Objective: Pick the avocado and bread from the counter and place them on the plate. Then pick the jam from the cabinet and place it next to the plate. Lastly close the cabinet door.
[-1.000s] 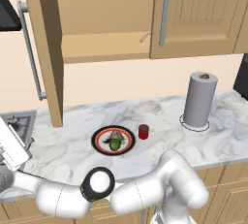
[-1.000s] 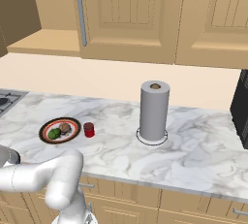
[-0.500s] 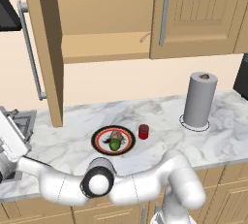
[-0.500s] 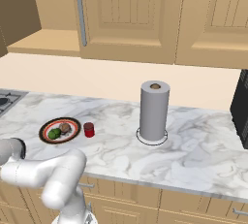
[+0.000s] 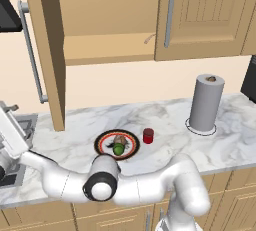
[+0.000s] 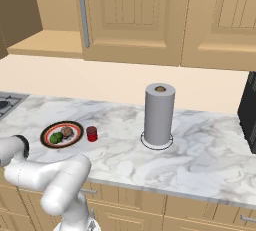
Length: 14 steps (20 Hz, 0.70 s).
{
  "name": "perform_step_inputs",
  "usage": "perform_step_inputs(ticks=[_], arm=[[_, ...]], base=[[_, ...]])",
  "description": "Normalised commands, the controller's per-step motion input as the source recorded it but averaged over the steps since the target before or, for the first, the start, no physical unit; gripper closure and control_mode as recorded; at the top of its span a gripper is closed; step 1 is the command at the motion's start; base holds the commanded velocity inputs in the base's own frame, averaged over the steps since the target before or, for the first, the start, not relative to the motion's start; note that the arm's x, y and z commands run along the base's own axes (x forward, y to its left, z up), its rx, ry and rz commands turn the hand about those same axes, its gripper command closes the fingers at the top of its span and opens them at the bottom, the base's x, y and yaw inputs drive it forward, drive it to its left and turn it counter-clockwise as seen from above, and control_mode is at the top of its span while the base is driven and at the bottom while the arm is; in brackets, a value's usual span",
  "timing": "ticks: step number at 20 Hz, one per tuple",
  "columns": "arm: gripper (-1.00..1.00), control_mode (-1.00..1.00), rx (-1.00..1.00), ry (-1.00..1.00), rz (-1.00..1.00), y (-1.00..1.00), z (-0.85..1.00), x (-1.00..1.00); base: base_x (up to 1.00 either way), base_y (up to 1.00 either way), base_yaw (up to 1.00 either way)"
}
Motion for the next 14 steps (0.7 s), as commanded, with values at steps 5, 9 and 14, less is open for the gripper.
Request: perform_step_inputs(ticks=[5,9,14], arm=[[-1.0,-1.0,0.06,-0.05,0.02,-0.47,0.38,-0.04],[-1.0,-1.0,0.14,-0.07,0.12,-0.76,0.29,-0.27],[-1.0,-1.0,0.12,-0.13,0.1,-0.81,0.22,-0.47]], base=[[0.0,0.0,0.0],[0.0,0.0,0.0],[0.0,0.0,0.0]])
